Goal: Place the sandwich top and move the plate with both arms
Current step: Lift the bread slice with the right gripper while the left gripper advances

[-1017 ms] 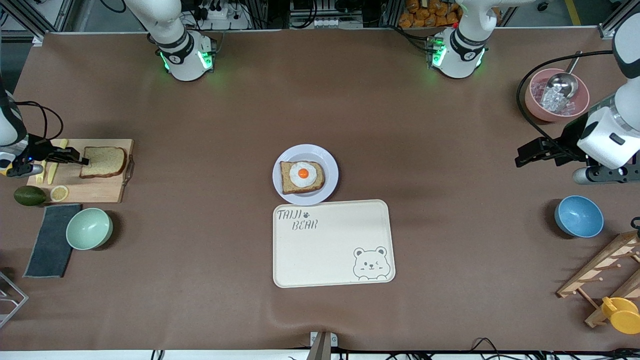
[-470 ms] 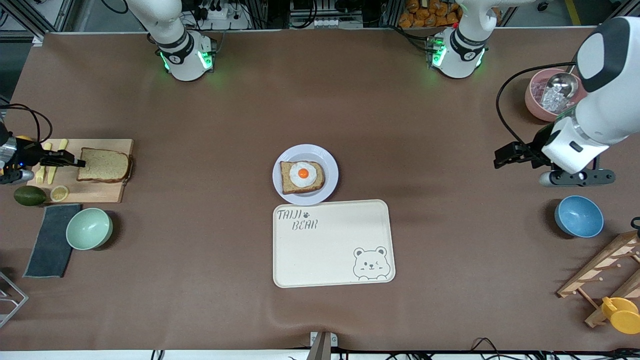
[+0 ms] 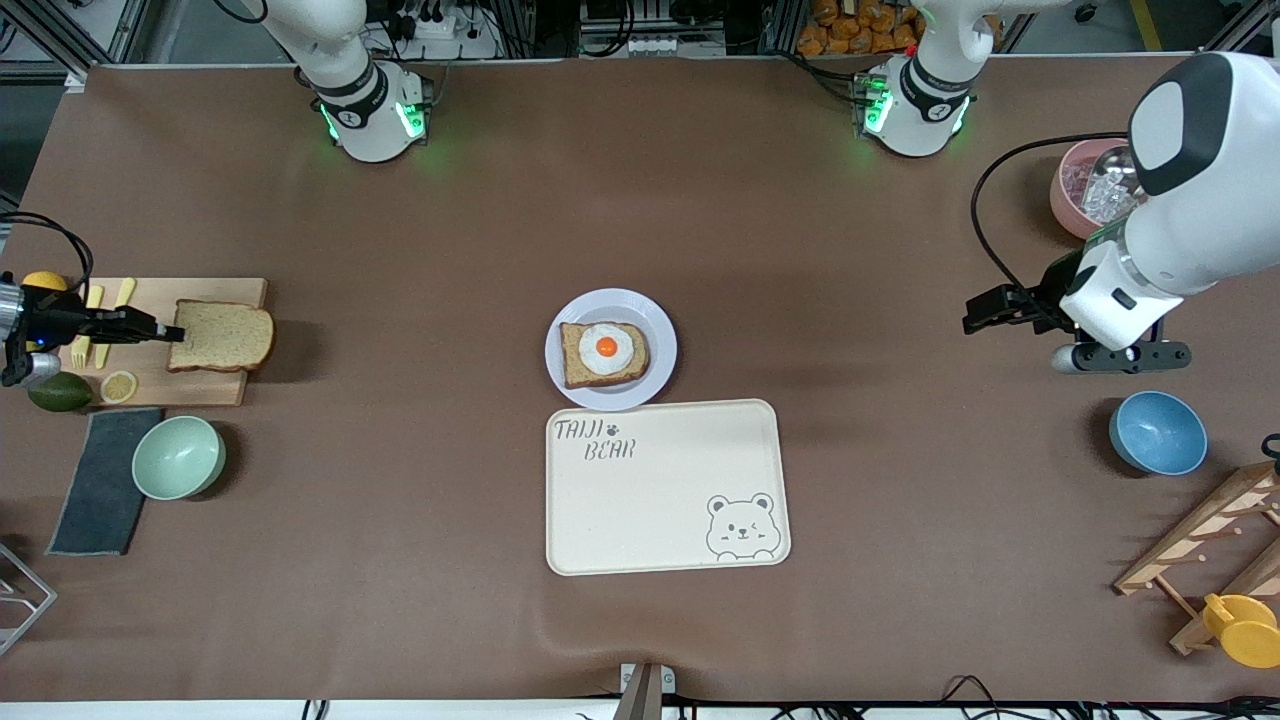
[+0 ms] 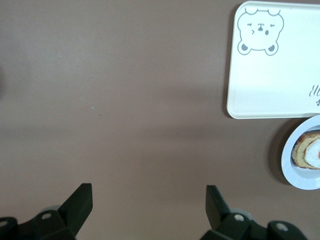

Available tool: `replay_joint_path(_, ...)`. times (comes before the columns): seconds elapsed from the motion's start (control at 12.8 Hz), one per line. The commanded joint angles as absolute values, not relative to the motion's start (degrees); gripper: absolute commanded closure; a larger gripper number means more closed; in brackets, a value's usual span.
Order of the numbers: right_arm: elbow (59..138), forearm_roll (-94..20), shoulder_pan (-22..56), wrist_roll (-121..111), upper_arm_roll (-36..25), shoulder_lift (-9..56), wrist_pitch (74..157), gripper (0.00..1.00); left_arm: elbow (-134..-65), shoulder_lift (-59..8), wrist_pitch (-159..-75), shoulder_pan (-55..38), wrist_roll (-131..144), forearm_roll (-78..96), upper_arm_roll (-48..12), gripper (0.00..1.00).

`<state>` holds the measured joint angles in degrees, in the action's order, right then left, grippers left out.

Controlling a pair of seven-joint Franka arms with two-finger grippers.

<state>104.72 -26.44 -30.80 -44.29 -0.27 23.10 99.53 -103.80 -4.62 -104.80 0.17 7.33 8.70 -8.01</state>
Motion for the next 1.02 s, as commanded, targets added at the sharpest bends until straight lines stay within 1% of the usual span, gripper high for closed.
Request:
replay_joint_path(0.0, 105.47, -30.31, -24.64, -38.17, -0.53, 20.4, 99.14, 1.0, -109.23, -3.25, -110.62, 0.35, 8.26, 9.67, -10.37, 0.0)
replay_joint_path(0.16, 105.56, -31.46, -20.41, -33.07, -0.53, 19.34, 99.67, 1.0, -112.75, -4.04, -116.87, 0.35, 8.26, 9.76, -11.51, 0.0)
replay_joint_path(0.23, 105.56, -32.07, -18.65, -30.96, -0.53, 18.9, 99.84, 1.0, -113.29, -4.91, -118.63, 0.35, 8.26, 9.76, -11.86, 0.0)
replay_joint_path(0.39, 105.82, -32.52, -14.44, -25.96, -0.61, 17.15, 101.59, 1.0, -113.47, -7.28, -121.19, 0.26, 8.26, 9.76, -11.95, 0.0)
replay_joint_path(0.63, 109.32, -32.61, -8.54, -22.42, -0.53, 14.42, 107.3, 1.0, -113.82, -10.45, -125.49, -0.17, 8.26, 9.76, -11.95, 0.0)
replay_joint_path(0.94, 109.69, -36.03, -3.44, -17.68, -0.53, 14.41, 109.41, 1.0, -115.04, -12.74, -129.8, -0.18, 8.26, 9.76, -11.95, 0.0)
